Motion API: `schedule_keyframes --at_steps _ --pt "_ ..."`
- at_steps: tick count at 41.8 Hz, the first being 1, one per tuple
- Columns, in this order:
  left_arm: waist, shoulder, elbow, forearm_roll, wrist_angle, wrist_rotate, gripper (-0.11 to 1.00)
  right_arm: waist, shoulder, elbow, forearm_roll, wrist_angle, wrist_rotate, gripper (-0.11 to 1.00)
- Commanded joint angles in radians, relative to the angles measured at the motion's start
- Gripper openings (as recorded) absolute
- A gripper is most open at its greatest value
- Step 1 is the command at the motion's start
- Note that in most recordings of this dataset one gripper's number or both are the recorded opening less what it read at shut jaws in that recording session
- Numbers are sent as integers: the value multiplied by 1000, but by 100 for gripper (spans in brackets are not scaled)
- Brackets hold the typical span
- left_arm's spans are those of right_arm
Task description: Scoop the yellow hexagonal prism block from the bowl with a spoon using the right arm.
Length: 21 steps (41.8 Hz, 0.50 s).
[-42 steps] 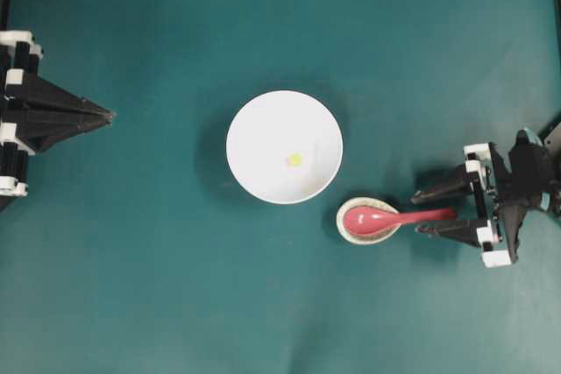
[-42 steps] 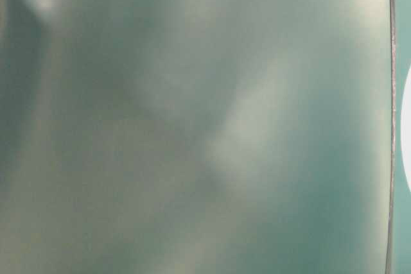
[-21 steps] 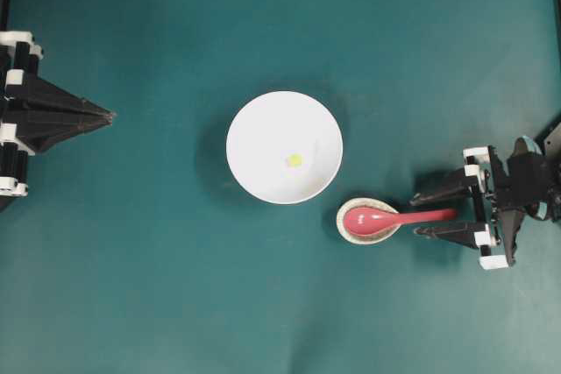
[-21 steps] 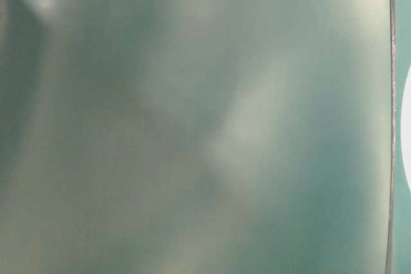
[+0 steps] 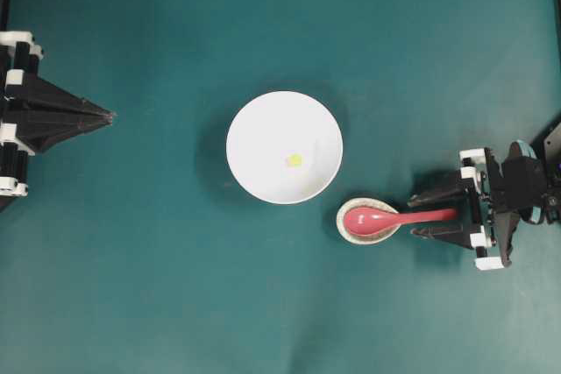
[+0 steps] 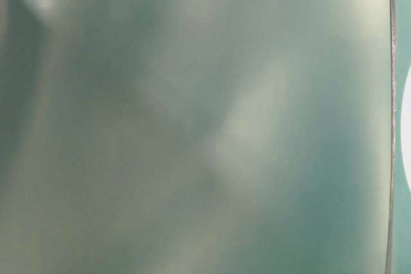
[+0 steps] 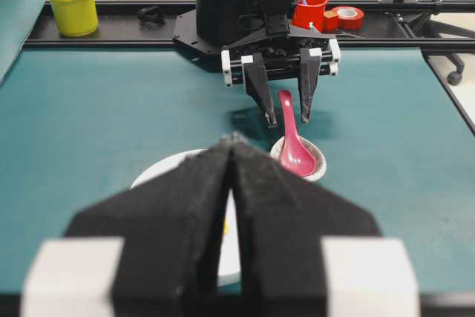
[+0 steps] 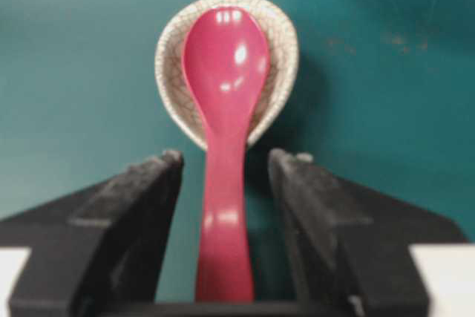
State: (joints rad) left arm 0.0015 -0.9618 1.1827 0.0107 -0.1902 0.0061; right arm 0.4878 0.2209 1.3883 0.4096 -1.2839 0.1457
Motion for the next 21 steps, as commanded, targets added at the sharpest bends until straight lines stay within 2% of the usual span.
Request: schedule_keyframes --at_steps 1,21 --pt "2 9 -17 3 -8 2 1 5 -11 -3 3 -5 -9 56" --pt "0 9 -17 3 -9 3 1 6 -12 3 3 -5 -17 53"
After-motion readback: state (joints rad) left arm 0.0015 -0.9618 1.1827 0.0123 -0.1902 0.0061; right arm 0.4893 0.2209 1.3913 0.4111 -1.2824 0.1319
